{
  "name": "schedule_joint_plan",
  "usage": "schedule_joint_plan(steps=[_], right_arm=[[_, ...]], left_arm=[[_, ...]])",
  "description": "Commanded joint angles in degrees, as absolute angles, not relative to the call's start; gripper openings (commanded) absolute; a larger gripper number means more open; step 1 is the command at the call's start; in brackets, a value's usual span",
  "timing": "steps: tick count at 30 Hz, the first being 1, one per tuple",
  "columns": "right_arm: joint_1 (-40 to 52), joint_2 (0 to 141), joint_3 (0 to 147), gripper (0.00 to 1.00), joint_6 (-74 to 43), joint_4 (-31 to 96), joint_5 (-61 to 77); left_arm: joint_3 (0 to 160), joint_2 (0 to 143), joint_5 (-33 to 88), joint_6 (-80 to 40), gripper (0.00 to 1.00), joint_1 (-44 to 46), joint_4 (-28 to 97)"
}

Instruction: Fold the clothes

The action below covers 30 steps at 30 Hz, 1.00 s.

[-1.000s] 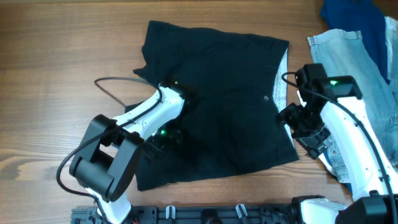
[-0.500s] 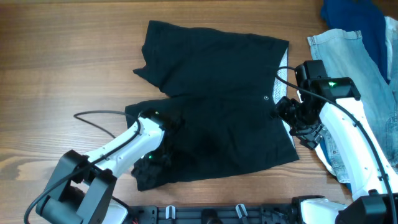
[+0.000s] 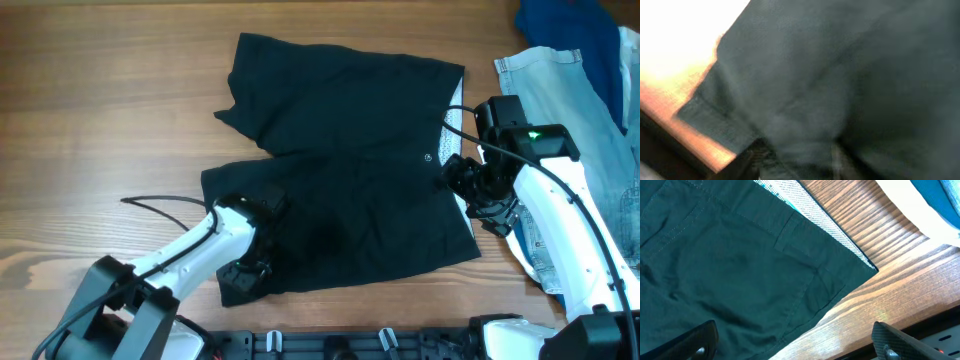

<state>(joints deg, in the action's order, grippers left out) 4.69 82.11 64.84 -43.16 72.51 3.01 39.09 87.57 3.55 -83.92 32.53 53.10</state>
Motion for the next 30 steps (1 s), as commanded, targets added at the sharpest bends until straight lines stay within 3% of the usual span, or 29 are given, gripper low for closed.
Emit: schedule_joint_plan(steps=[1,5,8,10,16,22,27,30], right_arm=[[4.67,81.54,64.36,1.0,-42.15,72.42,3.95],[4.67,81.54,64.36,1.0,-42.13,72.42,3.97],[4.67,81.54,64.36,1.0,-42.15,72.36,4.4],[4.67,81.54,64.36,1.0,-42.09,71.99,4.6],[4.67,81.54,64.36,1.0,-41.91,70.67,5.1],[4.67,81.54,64.36,1.0,-40.42,69.84,6.04],[4.67,81.54,64.36,1.0,-40.45,69.82,6.04],[4.67,81.54,64.36,1.0,-40.42,69.8,6.04]], left_arm=[[32.8,91.39,4.93,-82.72,0.43,32.64,49.21],[32.01,91.39,7.16,-82.67,0.5,32.64,49.34],[32.01,91.39,9.87,-81.47,0.69,32.62,51.11],[32.03,91.39,11.6,-77.89,0.74,32.45,51.46],[31.14,91.42,13.43,-76.73,0.79,33.34,49.17],[28.23,91.5,11.92,-76.73,0.77,35.11,43.88],[27.33,91.5,10.44,-76.93,0.48,35.27,42.06],[27.33,91.5,10.39,-76.93,0.13,34.87,39.83]])
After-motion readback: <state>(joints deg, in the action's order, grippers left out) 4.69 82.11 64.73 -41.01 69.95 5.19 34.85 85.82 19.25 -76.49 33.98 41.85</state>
